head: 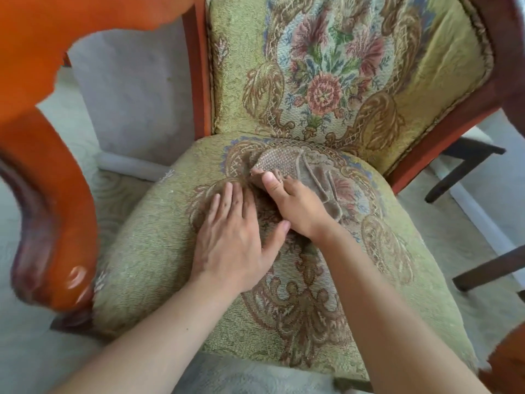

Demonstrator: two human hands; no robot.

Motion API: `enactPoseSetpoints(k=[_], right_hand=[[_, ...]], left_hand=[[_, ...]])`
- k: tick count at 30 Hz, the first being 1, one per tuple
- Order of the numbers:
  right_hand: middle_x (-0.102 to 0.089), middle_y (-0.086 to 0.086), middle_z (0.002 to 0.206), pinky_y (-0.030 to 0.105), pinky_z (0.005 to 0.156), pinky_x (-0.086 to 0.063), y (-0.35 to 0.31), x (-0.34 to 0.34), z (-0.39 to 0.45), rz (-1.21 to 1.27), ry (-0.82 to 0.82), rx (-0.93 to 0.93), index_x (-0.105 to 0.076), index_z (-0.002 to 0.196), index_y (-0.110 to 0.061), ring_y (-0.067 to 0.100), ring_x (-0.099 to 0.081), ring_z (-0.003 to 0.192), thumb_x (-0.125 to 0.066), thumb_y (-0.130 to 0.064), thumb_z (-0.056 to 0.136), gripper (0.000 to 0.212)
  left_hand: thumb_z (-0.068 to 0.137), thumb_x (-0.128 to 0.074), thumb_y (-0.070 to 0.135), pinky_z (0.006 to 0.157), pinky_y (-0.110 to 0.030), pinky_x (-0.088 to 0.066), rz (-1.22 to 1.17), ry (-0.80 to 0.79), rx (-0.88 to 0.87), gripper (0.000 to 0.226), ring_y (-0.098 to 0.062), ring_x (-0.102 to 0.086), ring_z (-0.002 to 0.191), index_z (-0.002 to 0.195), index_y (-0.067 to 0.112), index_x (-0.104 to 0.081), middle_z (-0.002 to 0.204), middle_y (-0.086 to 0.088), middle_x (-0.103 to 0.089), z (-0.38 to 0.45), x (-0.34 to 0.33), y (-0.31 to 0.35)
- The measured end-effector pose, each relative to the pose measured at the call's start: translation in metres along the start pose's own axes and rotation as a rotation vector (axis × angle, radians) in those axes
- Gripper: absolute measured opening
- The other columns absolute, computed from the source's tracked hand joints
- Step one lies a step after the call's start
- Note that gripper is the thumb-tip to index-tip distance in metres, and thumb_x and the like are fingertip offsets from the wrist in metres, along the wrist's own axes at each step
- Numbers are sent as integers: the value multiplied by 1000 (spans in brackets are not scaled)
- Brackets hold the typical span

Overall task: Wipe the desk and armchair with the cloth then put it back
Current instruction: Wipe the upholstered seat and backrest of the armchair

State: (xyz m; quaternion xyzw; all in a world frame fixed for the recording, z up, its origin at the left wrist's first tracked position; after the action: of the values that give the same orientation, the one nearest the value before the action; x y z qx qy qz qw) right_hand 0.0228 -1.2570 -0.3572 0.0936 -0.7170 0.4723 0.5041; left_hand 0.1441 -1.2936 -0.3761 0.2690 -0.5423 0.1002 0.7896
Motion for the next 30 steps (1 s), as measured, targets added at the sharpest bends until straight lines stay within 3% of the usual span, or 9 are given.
enactPoseSetpoints(k=[2, 4, 10, 13, 14, 17, 20, 22, 30], right_hand=[[-73, 5, 106, 47, 103, -44, -7, -4, -4, 228, -7, -17, -73, 103, -12, 20, -65, 106, -36, -67, 96, 66], [-76, -9, 95, 39, 99, -49, -14, -7, -3, 397, 5, -10, -76, 94, -24, 7, -68, 98, -39, -73, 90, 61], [-68, -2, 124, 43, 107, -45, -27, -9, 13, 591, 64, -55, -67, 126, -21, 15, -63, 116, -37, -76, 88, 74], [-60, -5, 132, 12, 96, -48, -54, -5, 35, 603, 104, 85, -59, 136, -11, -12, -61, 107, -32, -55, 103, 61], [-60, -3, 128, 6, 87, -47, -64, -8, 43, 561, 91, 112, -58, 135, -7, -17, -60, 100, -31, -51, 105, 60], [-61, -1, 119, 26, 95, -40, -81, -26, 67, 310, 56, 91, -63, 127, -10, 11, -59, 114, -30, -64, 99, 69], [-48, 7, 147, 39, 120, -11, -92, -62, 86, -60, -114, 144, -50, 145, -21, 27, -25, 147, -20, -64, 100, 69], [-34, 15, 157, 41, 120, 5, -100, -76, 93, -271, -163, 194, -43, 149, -24, 29, -6, 152, -14, -62, 101, 68], [-14, 19, 164, 39, 120, -2, -128, -121, 73, -424, -375, 255, -32, 154, -24, 31, -5, 152, -19, -65, 100, 69]], left_hand=[[89, 5, 69, 126, -38, 0, -43, 11, 39, 97, -22, -2, 155, 156, 4, -21, 165, -14, -18, -2, 5, -3], [88, 6, 68, 125, -38, 5, -106, 22, 124, 95, -21, 6, 154, 158, 7, -15, 167, -12, -9, -11, 8, -12], [93, -11, 71, 124, -44, 5, -62, 3, 38, 91, -21, 23, 151, 159, 9, 4, 166, -10, 15, -56, 2, -24], [93, -19, 71, 125, -46, 1, -45, 40, 2, 93, -23, 19, 152, 159, 7, -3, 166, -13, 9, -56, 3, -22], [93, -21, 71, 125, -47, -2, -49, 56, 0, 93, -24, 14, 153, 159, 6, -8, 167, -14, 4, -56, 4, -22], [92, -24, 70, 125, -45, -6, -77, 82, 10, 92, -23, 6, 154, 158, 6, -16, 167, -14, -6, -57, 4, -22], [88, -33, 67, 126, -43, -5, -92, 97, 26, 93, -23, 1, 155, 157, 6, -18, 166, -14, -13, -56, 3, -23], [85, -38, 65, 126, -41, -4, -111, 109, 31, 95, -22, 2, 154, 157, 6, -17, 166, -12, -15, -55, 3, -21], [92, -34, 54, 125, -39, -8, -29, 95, -93, 81, -26, -6, 154, 151, -2, -31, 162, -19, -24, -60, 9, -12]])
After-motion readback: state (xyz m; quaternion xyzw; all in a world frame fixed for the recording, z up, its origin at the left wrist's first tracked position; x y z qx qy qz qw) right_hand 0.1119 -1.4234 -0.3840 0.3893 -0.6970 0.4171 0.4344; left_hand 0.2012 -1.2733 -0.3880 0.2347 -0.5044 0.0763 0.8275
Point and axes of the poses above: each hand's wrist, its own z-axis towards the middle knuckle, its own x-axis out of the back of the hand, y = z × x, the point moved 8 cm from there along z, towards the middle knuckle
